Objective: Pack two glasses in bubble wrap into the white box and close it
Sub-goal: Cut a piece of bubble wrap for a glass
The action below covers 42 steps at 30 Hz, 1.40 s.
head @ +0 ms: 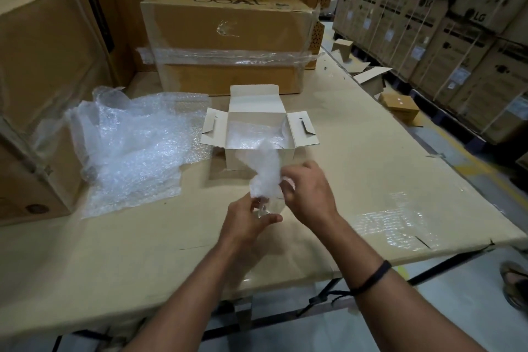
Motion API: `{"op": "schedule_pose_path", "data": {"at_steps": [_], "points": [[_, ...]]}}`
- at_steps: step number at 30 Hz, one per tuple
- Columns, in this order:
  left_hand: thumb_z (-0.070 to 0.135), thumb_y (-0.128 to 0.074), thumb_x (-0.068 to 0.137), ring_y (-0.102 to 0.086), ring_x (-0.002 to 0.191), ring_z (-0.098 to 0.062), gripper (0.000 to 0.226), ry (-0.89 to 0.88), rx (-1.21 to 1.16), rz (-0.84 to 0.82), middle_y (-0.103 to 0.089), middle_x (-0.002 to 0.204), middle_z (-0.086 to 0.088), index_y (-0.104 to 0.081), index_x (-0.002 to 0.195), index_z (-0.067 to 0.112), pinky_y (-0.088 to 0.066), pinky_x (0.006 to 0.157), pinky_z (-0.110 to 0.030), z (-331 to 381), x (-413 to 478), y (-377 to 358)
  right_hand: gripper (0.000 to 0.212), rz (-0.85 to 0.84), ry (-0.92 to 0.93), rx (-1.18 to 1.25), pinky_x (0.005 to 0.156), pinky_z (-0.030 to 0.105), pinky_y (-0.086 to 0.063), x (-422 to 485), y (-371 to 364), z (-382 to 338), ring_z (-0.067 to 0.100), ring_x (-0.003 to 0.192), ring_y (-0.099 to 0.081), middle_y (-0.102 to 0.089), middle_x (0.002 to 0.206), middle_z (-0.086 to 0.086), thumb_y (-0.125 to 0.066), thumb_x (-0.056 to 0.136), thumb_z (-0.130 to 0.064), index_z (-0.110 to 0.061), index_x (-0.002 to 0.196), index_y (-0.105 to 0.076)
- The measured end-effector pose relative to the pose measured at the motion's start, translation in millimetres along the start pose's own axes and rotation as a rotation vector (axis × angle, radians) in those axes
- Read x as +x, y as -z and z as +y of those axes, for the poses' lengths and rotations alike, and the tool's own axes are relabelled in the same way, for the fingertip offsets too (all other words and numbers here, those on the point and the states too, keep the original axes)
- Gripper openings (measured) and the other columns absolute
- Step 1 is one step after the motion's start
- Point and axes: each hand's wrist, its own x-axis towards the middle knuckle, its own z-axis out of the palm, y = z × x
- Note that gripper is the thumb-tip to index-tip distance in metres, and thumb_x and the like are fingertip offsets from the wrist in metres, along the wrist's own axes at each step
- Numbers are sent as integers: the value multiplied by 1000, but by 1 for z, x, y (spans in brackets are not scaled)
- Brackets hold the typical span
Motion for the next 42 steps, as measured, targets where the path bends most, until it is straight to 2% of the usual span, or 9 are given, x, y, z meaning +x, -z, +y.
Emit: {"op": "schedule_pose_path", "data": {"at_steps": [5,12,16,19,22,28,34,38,42], "points": [[28,-88,63,-56,61,7,34,-35,42,26,-64,72,18,-66,90,29,-40,56,-12,0,3,2,31,-336,253,-447,72,33,-31,9,28,0,25,93,-50,-69,96,-8,-50,71,1,-17,89,-69],[28,-89,63,-64,70,-6,37,-35,21,51,-70,78,12,-71,95,25,-47,62,-18,-5,5,3,10,-726,199,-385,77,31,-34,23,31,-7,26,104,-48,-64,98,9,-53,81,-14,-12,90,-55],[31,-89,62,-51,58,-7,30,20,-34,47,-61,66,8,-66,80,21,-43,56,-23,-7,5,2,33,-322,165,89,81,34,-45,10,36,6,13,86,-53,-67,109,-8,-66,85,-40,-22,112,-64],[27,-88,64,-50,56,-3,28,-3,-36,49,-60,62,12,-65,76,20,-41,53,-18,-7,4,2,29,-131,465,-52,75,35,-46,5,25,3,23,85,-55,-69,110,-7,-58,82,-12,-20,108,-67],[19,-89,64,-59,62,-2,28,-32,-83,34,-68,68,12,-68,83,23,-48,58,-19,-7,4,3,50,-349,462,-235,74,36,-47,14,18,-1,25,85,-52,-71,108,-8,-48,70,5,-20,106,-72],[14,-88,63,-62,70,-5,38,-57,-127,13,-72,80,11,-69,94,28,-52,68,-27,-8,4,4,61,-828,178,-391,92,35,-46,35,21,-14,23,127,-45,-59,130,8,-41,83,-4,-30,138,-52],[23,-89,61,-56,68,-6,48,-95,-76,8,-69,79,16,-69,105,28,-49,68,-31,-10,6,5,67,-541,292,-263,78,37,-49,35,26,-9,19,101,-49,-64,121,-13,-44,70,5,-34,121,-62],[38,-85,56,-66,87,-25,51,-110,-67,10,-73,91,7,-67,104,36,-54,80,-45,-14,8,4,65,-743,302,-351,75,31,-43,34,18,-17,22,109,-44,-65,120,-6,-43,79,4,-32,132,-57],[28,-86,58,-64,80,-14,48,-112,-58,10,-72,89,6,-67,103,35,-54,79,-44,-14,8,3,47,-876,367,-627,77,26,-31,42,12,-28,24,121,-41,-63,121,1,-41,92,-7,-24,134,-54]]}}
